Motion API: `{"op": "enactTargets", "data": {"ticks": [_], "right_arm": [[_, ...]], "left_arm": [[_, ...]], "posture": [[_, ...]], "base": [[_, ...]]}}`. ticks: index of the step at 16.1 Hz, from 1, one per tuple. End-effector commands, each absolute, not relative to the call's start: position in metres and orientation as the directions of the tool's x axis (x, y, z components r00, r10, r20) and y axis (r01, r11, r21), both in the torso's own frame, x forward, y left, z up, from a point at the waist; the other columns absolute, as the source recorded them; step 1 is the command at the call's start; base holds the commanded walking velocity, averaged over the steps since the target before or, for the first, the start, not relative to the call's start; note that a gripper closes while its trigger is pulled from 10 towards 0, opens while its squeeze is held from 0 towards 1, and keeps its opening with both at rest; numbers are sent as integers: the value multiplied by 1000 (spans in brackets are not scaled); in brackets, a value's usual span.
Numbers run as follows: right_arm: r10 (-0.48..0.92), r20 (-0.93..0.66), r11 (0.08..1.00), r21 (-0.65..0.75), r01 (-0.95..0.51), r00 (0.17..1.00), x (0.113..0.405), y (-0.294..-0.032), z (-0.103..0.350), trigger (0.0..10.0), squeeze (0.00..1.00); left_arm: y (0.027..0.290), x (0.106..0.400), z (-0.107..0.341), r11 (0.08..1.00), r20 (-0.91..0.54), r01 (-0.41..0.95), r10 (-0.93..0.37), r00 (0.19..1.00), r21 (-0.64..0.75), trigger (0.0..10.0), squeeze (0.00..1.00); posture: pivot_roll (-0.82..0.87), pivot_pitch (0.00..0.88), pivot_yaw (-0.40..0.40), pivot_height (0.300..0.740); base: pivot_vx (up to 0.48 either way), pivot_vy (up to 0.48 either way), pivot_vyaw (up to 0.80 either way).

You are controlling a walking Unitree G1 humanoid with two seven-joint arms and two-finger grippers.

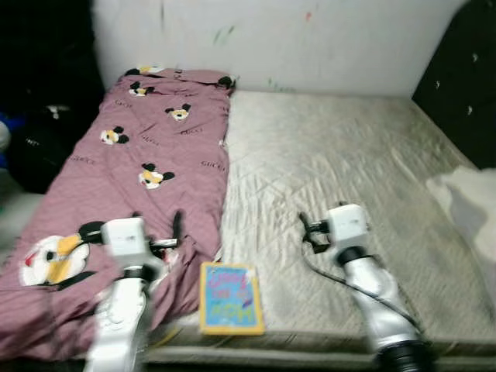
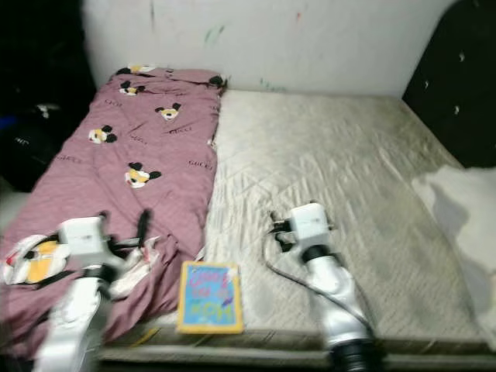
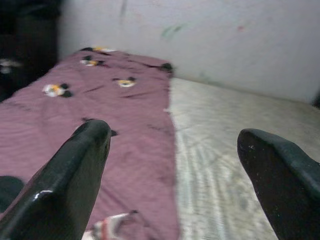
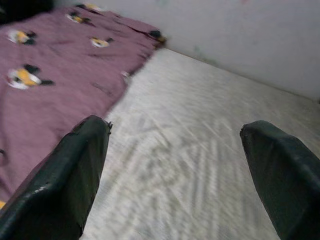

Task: Clean up the room

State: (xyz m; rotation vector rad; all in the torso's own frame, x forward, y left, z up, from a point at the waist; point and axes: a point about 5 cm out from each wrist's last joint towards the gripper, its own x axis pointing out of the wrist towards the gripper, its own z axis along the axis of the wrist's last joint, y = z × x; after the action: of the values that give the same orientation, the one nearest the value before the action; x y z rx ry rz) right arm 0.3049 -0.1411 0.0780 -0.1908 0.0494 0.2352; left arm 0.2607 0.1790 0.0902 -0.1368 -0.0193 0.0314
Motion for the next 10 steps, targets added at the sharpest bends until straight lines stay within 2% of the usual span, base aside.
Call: {"op": "enactTargets", "data": {"ticks": [1,10], "right_arm": [[227,-56,953,-190,-234,972,307,-144,82,10000,0],[233,-41,957,-170,-236,972,306,-144,84,10000,0]], "left_arm": [[178,261,91,992,14,-30,32,999,-126,10000,0],[178,260,90,991,8,-42,43,999,-129,10000,0]], "posture": [[26,0,-32,740],[28,0,-34,740]], "base": [[0,0,0],[0,0,0]]}}
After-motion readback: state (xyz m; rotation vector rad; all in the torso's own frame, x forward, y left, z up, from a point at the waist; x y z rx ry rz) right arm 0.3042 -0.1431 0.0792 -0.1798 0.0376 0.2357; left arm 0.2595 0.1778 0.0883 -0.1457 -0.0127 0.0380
